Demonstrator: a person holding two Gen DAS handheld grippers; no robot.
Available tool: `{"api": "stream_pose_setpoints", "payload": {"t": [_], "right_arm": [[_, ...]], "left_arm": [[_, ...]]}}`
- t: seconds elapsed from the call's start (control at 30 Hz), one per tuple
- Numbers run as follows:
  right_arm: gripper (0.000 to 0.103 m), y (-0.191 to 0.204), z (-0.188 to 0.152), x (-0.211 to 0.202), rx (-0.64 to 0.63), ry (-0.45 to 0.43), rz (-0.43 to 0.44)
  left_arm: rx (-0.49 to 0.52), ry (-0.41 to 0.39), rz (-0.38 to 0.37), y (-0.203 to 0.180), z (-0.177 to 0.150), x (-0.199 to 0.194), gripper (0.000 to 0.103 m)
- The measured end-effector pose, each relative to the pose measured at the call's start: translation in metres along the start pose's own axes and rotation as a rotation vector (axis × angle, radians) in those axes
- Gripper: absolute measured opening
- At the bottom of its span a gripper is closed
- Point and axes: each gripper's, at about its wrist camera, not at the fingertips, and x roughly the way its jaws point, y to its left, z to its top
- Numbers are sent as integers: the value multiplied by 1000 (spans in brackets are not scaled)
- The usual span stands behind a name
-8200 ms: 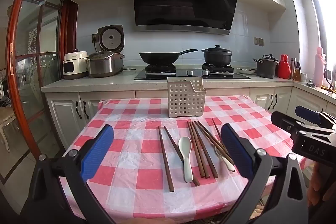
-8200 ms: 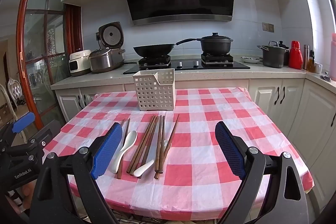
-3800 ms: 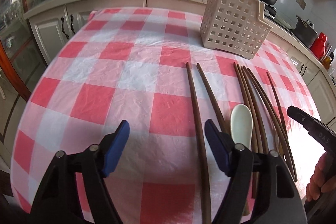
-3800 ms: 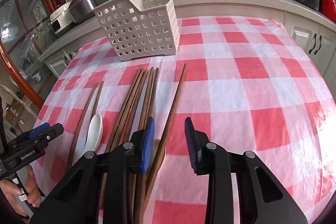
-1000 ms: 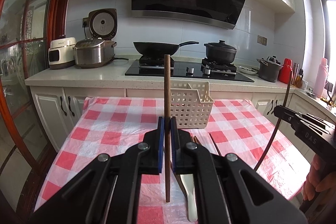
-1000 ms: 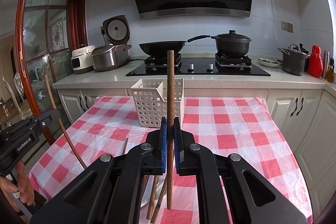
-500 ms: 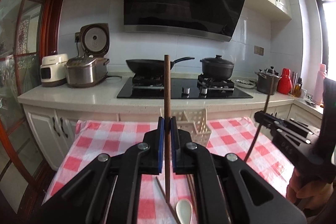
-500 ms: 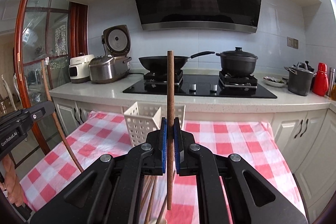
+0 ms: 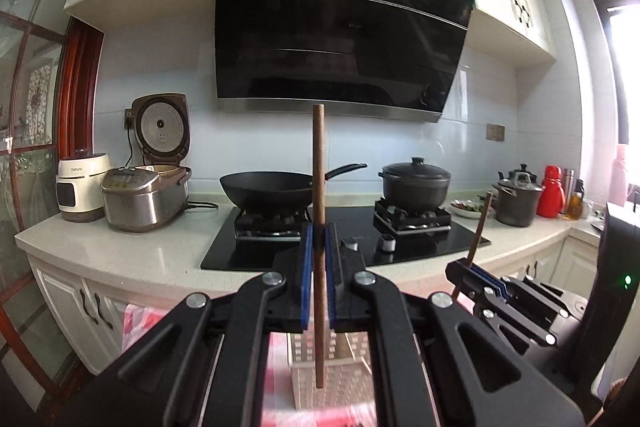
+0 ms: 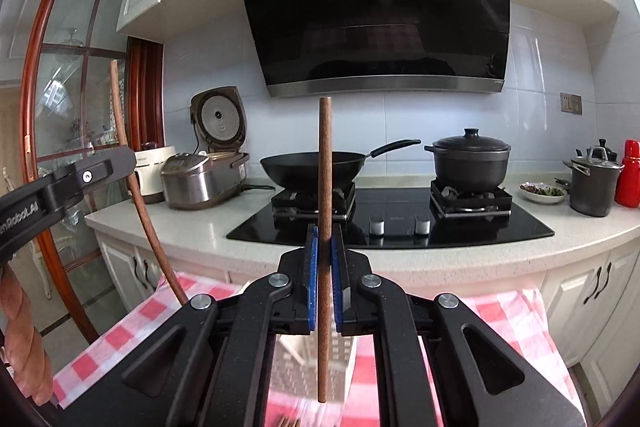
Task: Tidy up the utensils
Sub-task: 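Lower both chopsticks into the white caddy and open both tools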
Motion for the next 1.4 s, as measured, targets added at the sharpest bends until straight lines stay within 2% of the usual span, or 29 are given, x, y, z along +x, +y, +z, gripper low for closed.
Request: {"api": "stream_pose_setpoints", "payload": {"t": [0.2,0.33,0.47,0.7,0.87,1.17,1.4], "right_arm": [[8,-11,13,32,31,-10,8],[8,-14,19,50,40,-9,10],[8,-17,22,55,50,-17,27],[8,-19,9,64,58,7,27],[8,-16,-4,74,58,39,35],[8,-13,-33,110,30,185,81],[9,-12,-54,124,48,257,93]], "left_arm": [[-26,14,36,10,3,47,6],[-75,49,34,21,4,76,6],[-71,60,19,23,8,77,6],[-16,-34,28,10,16,62,6],[-6,-40,51,7,0,76,6],[-55,162,21,25,-61,131,6],[-60,224,4,34,-89,142,6]]}}
